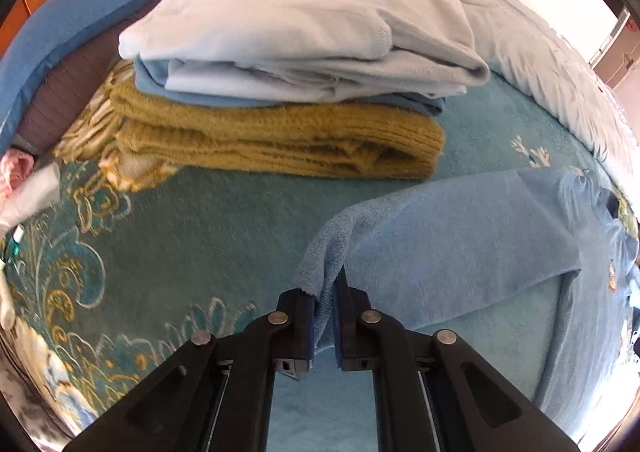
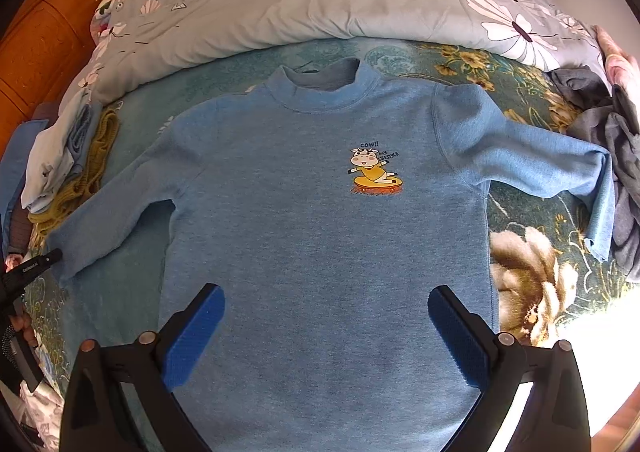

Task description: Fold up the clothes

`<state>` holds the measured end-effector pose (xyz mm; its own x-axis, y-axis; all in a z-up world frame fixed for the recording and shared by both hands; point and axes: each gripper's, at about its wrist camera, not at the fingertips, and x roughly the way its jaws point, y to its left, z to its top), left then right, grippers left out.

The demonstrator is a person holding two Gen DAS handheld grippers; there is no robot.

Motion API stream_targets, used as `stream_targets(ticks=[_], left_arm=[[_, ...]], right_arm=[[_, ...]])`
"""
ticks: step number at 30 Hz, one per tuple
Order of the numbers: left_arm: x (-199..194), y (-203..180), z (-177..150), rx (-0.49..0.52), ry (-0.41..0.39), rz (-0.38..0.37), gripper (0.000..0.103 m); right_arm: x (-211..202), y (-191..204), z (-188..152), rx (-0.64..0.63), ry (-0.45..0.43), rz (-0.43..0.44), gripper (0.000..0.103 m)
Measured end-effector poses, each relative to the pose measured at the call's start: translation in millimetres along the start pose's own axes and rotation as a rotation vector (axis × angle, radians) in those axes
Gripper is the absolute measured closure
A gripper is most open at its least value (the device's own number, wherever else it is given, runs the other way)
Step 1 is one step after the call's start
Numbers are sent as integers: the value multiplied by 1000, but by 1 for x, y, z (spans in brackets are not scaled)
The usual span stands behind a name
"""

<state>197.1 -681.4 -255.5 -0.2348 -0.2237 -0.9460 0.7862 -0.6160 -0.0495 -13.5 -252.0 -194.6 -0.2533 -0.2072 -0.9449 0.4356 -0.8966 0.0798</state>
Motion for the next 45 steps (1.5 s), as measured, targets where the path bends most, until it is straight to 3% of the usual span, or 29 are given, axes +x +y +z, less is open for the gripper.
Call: stream_targets(ticks=[6,12,19,23,27,32,39,43,45], left_arm=[[20,-5,5,82,34,54,95],[25,-5,-2,43,47,63,92],[-8,-18,-22,38,5,119,39],[-39,-45,-25,101,-68,164,24],[-56,-90,-37,206,-56,101,21],[-66,-171,-62,256,-1,-37,21],[-78,-277,-110,247,72,-129,21],[-79,-322,-127,268,88,-148,21],[-77,-338,-132,282,98,-154,21]], right_arm=[[4,0,4,20,5,-7,0],[2,-2,8,28,-7,-13,0],[-11,-20,11,71,-42,-35,0],[-28,-48,14,113,-94,-93,0],[-43,-101,20,175,-129,-206,0],[-53,-186,22,269,-159,-325,0],[-37,-275,5,369,-163,-250,1],[-16,-300,-3,396,-123,-211,26],[-6,-309,-5,404,-102,-195,27]])
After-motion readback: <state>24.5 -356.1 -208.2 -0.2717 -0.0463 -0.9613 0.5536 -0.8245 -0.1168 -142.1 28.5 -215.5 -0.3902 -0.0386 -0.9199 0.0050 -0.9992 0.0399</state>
